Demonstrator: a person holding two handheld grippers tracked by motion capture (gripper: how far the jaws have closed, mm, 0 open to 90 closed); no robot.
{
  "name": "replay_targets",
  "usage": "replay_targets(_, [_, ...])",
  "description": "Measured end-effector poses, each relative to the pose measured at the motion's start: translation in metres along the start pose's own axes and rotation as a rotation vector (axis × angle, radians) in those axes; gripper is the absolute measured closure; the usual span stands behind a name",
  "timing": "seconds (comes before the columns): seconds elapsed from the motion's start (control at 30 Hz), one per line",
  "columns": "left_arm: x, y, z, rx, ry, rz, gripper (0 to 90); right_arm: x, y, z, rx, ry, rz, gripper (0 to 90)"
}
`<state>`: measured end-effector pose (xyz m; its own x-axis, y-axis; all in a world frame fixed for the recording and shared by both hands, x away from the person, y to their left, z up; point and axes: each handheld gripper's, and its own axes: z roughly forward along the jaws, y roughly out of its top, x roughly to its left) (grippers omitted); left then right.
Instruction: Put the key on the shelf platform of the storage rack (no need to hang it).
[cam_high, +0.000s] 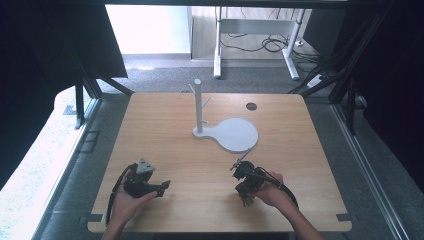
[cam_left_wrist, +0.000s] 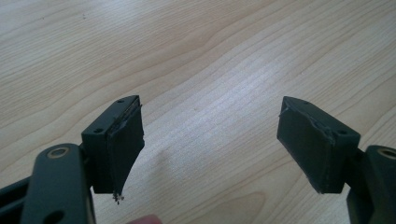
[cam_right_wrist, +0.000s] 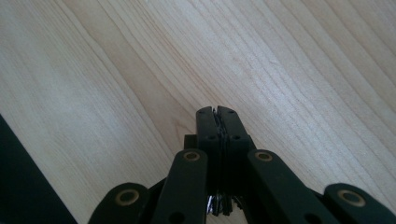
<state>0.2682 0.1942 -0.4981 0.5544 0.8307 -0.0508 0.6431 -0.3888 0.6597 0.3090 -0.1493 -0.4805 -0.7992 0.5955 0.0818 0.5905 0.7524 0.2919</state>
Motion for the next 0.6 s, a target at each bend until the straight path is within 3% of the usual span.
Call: replay_targets(0.6, [0.000, 0.000, -0.001, -0.004, -0.001, 0.002, 23.1, -0.003, -0.002, -0.018, -0.044, 0.010, 0.012, 89.6])
